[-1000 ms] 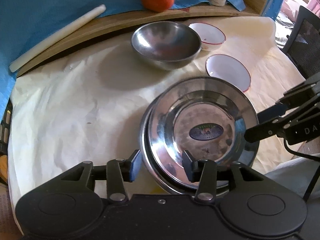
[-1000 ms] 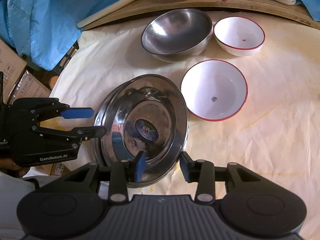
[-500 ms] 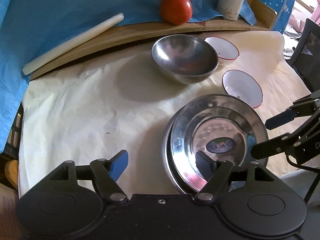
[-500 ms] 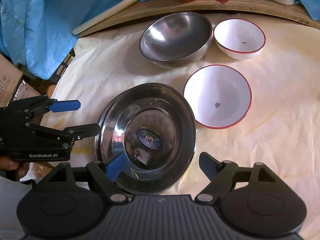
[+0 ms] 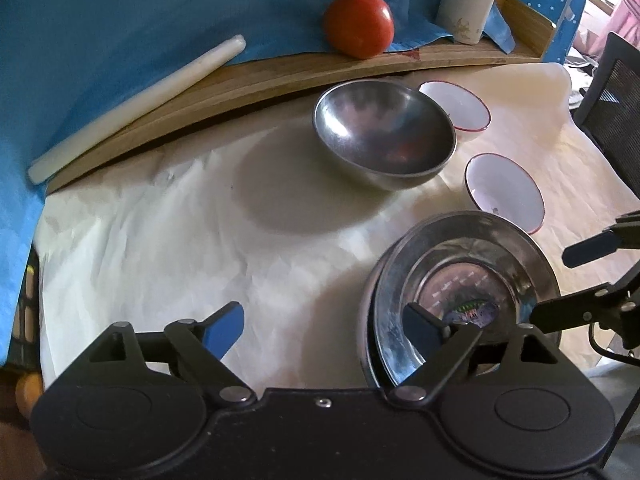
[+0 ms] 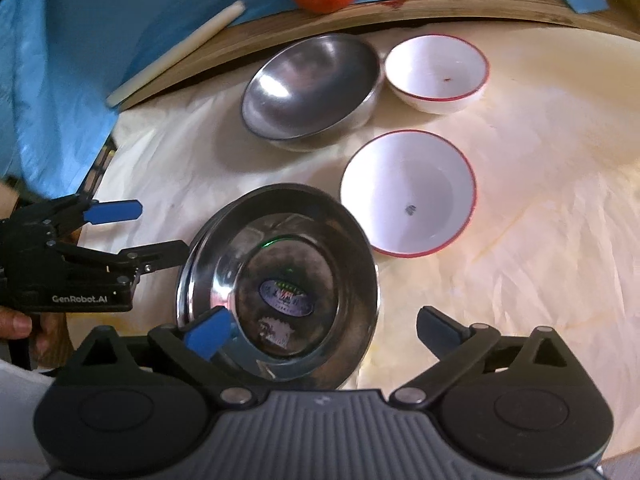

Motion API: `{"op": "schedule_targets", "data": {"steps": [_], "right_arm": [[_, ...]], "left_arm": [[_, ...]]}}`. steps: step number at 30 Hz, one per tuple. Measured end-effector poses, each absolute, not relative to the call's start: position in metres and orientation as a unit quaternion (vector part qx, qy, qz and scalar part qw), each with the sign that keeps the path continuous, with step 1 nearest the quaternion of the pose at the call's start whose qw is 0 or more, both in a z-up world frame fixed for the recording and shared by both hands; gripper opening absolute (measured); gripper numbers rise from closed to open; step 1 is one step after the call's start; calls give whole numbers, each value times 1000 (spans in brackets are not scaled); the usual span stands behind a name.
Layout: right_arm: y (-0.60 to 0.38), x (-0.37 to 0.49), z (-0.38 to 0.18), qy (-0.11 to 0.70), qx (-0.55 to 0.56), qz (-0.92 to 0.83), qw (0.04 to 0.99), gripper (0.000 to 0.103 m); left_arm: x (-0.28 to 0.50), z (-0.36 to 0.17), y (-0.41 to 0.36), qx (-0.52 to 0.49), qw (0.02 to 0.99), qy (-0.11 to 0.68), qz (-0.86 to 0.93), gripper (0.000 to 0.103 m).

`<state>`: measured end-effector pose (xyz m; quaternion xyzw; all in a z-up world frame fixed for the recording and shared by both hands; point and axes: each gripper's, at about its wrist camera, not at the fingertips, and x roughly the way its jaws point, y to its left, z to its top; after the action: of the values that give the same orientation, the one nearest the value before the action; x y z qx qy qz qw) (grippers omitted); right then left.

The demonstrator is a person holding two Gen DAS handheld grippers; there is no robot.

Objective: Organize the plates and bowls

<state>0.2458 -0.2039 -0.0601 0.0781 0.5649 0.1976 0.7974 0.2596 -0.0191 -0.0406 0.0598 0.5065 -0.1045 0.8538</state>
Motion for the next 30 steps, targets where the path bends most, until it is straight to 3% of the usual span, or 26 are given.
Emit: {"op": "schedule_targets", "data": {"steps": [17,30], "right_arm": [[-215,231,-50,547,125,75,825,102],[-245,256,-41,538,108,63,833,102]], "left_arm": [[299,-44,7,23,853,507,-123,89],[302,-36,-23,-8,861,493,-129,92]]}}
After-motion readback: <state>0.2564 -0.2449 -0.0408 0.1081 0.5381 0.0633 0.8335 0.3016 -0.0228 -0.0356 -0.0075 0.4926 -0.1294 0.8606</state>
